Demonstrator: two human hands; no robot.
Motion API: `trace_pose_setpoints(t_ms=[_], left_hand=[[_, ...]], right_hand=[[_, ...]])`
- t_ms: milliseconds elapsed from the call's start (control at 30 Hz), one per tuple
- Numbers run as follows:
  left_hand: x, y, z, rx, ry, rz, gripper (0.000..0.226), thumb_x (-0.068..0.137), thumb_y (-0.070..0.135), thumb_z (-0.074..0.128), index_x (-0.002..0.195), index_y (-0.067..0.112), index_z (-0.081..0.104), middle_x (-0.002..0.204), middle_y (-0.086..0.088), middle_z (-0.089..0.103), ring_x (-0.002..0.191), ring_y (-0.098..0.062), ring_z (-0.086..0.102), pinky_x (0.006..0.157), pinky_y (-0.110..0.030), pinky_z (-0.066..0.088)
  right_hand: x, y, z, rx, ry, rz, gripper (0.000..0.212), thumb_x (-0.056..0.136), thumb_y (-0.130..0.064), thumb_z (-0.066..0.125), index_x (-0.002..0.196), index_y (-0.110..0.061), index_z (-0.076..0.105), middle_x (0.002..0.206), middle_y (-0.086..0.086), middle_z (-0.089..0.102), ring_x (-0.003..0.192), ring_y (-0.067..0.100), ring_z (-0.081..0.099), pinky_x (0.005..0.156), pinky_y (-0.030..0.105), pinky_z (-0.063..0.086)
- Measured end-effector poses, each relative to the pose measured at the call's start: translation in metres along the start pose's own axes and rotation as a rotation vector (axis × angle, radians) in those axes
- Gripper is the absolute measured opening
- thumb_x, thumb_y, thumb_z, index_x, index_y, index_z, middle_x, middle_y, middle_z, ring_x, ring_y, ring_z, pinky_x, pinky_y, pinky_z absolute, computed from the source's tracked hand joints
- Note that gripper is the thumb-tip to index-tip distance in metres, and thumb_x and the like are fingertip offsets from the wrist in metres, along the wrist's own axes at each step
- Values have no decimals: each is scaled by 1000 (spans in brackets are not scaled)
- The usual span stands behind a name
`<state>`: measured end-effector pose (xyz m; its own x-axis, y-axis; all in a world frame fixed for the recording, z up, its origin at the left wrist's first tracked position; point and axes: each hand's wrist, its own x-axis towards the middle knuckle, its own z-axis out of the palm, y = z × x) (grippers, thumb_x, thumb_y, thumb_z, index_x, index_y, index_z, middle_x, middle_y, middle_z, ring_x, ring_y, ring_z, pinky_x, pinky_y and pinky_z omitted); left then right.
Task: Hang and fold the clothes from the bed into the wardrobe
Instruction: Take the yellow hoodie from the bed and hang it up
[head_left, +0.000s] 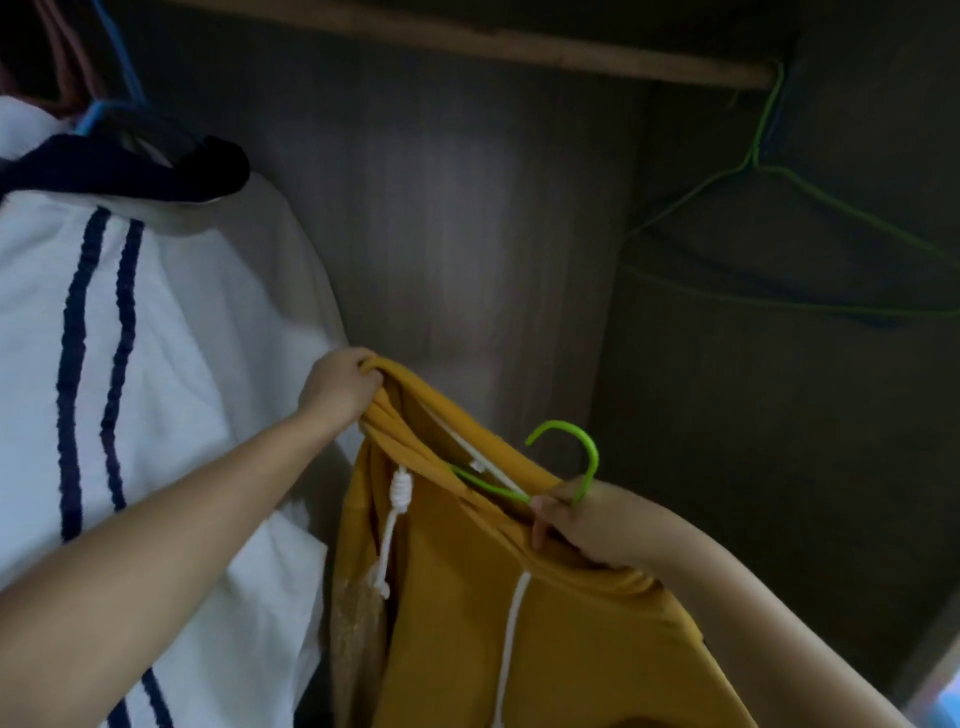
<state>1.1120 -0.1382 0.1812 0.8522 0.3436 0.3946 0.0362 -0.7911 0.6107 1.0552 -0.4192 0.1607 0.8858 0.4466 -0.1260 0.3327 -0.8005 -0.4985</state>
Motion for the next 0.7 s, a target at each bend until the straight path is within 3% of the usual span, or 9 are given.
trace_pose_setpoints(t_ms=[67, 167, 300, 400, 500, 567, 633, 700], left_hand=[[-13, 7, 11, 151, -42, 192, 11, 86, 16, 55, 90, 18, 65, 93, -8, 65, 91, -31, 61, 73, -36, 49], [-28, 20, 32, 421, -66, 432, 17, 84, 27, 58, 100, 22, 61, 105, -5, 59, 99, -32, 60, 73, -35, 46], [-25, 16, 41, 585, -149, 411, 21, 88, 27, 56, 106, 20, 62, 108, -6, 53, 100, -32, 59, 71, -34, 42], [-19, -7, 35, 405, -315, 321, 19, 87, 20, 57, 102, 18, 67, 98, -5, 57, 97, -26, 59, 73, -33, 47], [-16, -10, 29, 97, -307, 310, 16, 79, 11, 60, 87, 21, 70, 87, -2, 66, 85, -20, 62, 74, -34, 51], [-16, -4, 32, 123, -336, 354, 17, 77, 8, 59, 85, 19, 70, 87, -4, 66, 87, -22, 63, 74, -33, 49], [-21, 0, 36, 205, -404, 349, 27, 84, 12, 59, 109, 14, 67, 104, -10, 62, 102, -26, 59, 85, -33, 47], [-28, 2, 28, 153, -355, 372, 44, 90, 26, 60, 132, 17, 53, 119, -10, 51, 115, -23, 49, 98, -31, 40]], right_hand=[[4, -3, -5, 156, -24, 67, 43, 104, -32, 35, 74, -23, 64, 52, -8, 47, 42, 5, 42, 42, 17, 34], [14, -19, -19, 690, -69, 37, 33, 102, -16, 40, 72, -13, 54, 42, -8, 31, 32, 4, 26, 32, 14, 21], [24, -38, -9, 814, -184, 131, 24, 96, -5, 44, 74, -11, 52, 51, -5, 25, 34, 2, 21, 30, 13, 17], [26, -38, -17, 784, -235, 157, 19, 97, -5, 43, 83, -6, 56, 51, -5, 26, 33, 2, 23, 29, 13, 18], [35, -46, -23, 773, -209, 137, 20, 97, -4, 41, 83, -4, 56, 43, -7, 28, 31, 2, 24, 28, 13, 20], [44, -58, -18, 714, -215, 178, 24, 98, -3, 38, 80, -5, 54, 39, -8, 29, 28, 2, 25, 27, 13, 20], [52, -66, -18, 714, -230, 212, 28, 99, -4, 33, 78, -6, 51, 37, -9, 28, 26, 0, 24, 27, 11, 20], [57, -71, -31, 858, -195, 203, 29, 100, -5, 32, 77, -4, 50, 38, -8, 27, 26, 1, 24, 27, 11, 20]])
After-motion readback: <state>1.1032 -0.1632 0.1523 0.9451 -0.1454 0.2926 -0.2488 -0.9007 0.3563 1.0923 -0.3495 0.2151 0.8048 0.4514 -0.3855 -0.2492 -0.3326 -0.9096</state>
